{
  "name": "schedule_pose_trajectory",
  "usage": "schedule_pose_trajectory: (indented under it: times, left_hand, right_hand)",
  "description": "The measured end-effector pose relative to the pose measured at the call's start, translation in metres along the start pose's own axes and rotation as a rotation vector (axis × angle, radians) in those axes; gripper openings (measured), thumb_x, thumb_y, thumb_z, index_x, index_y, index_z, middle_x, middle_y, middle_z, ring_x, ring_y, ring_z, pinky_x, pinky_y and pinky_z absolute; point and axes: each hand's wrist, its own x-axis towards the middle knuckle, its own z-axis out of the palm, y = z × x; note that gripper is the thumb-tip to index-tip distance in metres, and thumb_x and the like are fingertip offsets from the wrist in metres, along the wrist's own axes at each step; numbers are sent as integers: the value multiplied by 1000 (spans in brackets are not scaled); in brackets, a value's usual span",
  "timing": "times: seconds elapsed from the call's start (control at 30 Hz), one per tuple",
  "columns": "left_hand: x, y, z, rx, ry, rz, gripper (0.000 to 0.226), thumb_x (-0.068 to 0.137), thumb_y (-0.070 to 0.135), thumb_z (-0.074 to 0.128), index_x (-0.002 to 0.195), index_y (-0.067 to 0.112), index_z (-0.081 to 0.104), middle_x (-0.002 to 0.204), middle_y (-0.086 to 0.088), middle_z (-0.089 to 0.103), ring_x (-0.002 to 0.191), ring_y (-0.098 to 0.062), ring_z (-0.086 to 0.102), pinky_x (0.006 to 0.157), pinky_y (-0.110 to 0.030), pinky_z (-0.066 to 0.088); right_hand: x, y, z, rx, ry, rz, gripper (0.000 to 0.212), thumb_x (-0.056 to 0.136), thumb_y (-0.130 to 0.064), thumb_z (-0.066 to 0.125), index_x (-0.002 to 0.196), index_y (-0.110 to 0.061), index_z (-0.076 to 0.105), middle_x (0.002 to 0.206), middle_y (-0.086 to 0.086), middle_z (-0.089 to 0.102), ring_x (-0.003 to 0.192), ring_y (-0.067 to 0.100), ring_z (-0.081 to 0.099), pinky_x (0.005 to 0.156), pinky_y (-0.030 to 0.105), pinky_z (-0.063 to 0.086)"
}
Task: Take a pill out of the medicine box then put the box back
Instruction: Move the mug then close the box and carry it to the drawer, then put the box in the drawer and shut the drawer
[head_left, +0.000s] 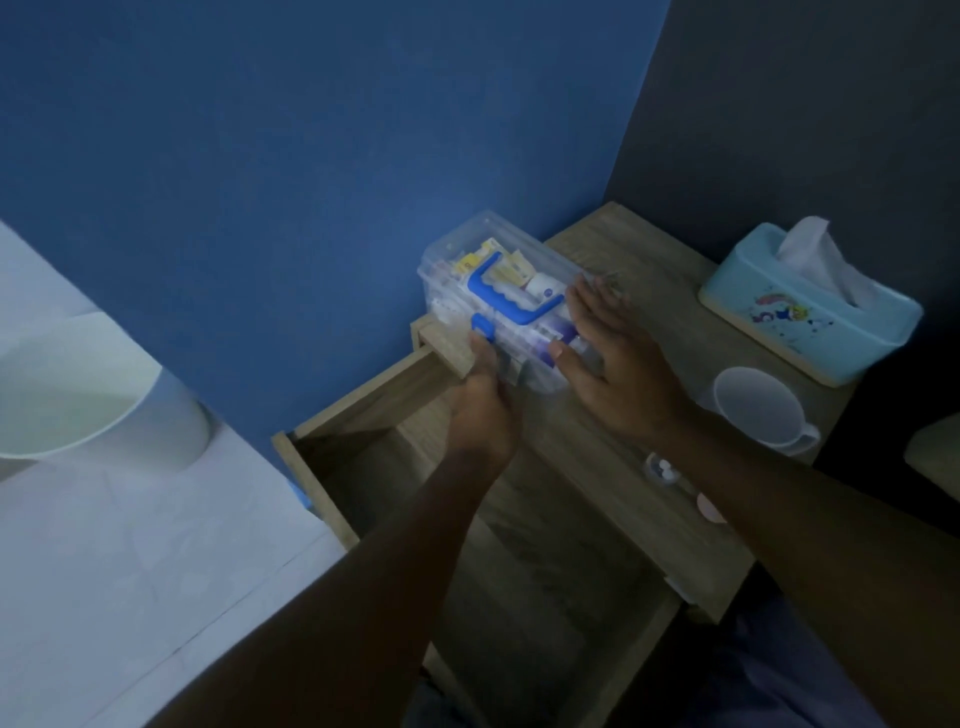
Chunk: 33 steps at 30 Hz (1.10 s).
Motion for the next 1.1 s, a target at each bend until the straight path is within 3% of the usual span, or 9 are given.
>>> schedule_pose_trajectory:
  times: [0.17, 0.27, 0.37, 0.47, 0.57, 0.67, 0.77, 1.0, 1.1]
  left_hand:
    - [17, -5, -32, -55, 4, -54, 57, 96, 21, 48, 150, 19, 29, 81, 18, 53, 69, 1, 57, 49, -8, 43]
    - [46, 2, -52, -86, 181, -87, 44, 95, 20, 48, 138, 12, 46, 114, -9, 67, 95, -23, 65, 67, -1, 36]
    - [77, 10, -66, -79, 213, -116, 53, 97, 33, 49, 143, 8, 41, 138, -16, 55, 127, -30, 53, 97, -24, 40]
    - [101, 13, -73, -45, 149, -153, 55, 95, 46, 48, 136, 10, 47, 135, -15, 57, 124, -32, 54, 99, -32, 43]
    - [115, 9, -74, 47, 40, -184, 56, 91, 56, 49, 124, 11, 54, 125, -14, 61, 116, -32, 58, 91, -33, 45]
    - [113, 5, -81, 38, 26, -197, 50, 85, 59, 58, 107, 14, 57, 108, -8, 64, 95, -25, 62, 74, -27, 44]
    - [95, 5, -92, 34, 26, -203, 40, 81, 56, 65, 95, 20, 57, 95, -4, 63, 80, -20, 60, 63, -26, 44]
    - [38, 17, -118, 16, 27, -214, 43, 84, 48, 63, 113, 16, 63, 111, -6, 67, 102, -27, 63, 88, -37, 51]
    - [9, 25, -128, 31, 58, -233, 44, 86, 45, 61, 118, 15, 61, 116, -9, 67, 107, -30, 63, 93, -36, 50]
  right_hand:
    - [-1, -6, -10, 106, -62, 86, 68, 101, -50, 41, 157, -17, 22, 168, -2, 9, 155, 16, -1, 126, 48, 10]
    - [-2, -18, -8, 180, 62, 192, 65, 99, -52, 45, 155, -24, 29, 166, 3, 19, 155, 22, 12, 122, 49, 23]
    - [4, -26, 0, 274, 199, 397, 76, 92, -54, 56, 153, -22, 24, 160, 9, 28, 146, 28, 33, 109, 52, 44]
    - [14, -28, 5, 517, 288, 722, 83, 87, -53, 66, 152, -19, 28, 149, 7, 44, 112, 14, 61, 73, 17, 57]
    - [15, -22, 15, 614, 241, 812, 70, 89, -57, 62, 145, -22, 39, 122, 0, 64, 68, -6, 51, 31, 1, 33]
    - [9, -18, 14, 637, 221, 761, 62, 89, -58, 60, 139, -24, 47, 96, -12, 62, 72, -4, 60, 35, 4, 39]
    - [2, -21, 0, 657, 182, 776, 58, 86, -55, 66, 133, -22, 57, 109, -1, 71, 86, 10, 70, 52, 18, 51]
    - [-57, -52, -16, 846, 204, 796, 41, 85, -42, 73, 121, -24, 65, 110, -1, 74, 88, 10, 74, 72, 29, 61]
    - [-92, -77, -15, 901, 261, 784, 27, 85, -43, 73, 110, -35, 63, 107, -6, 75, 82, 0, 73, 61, 16, 56]
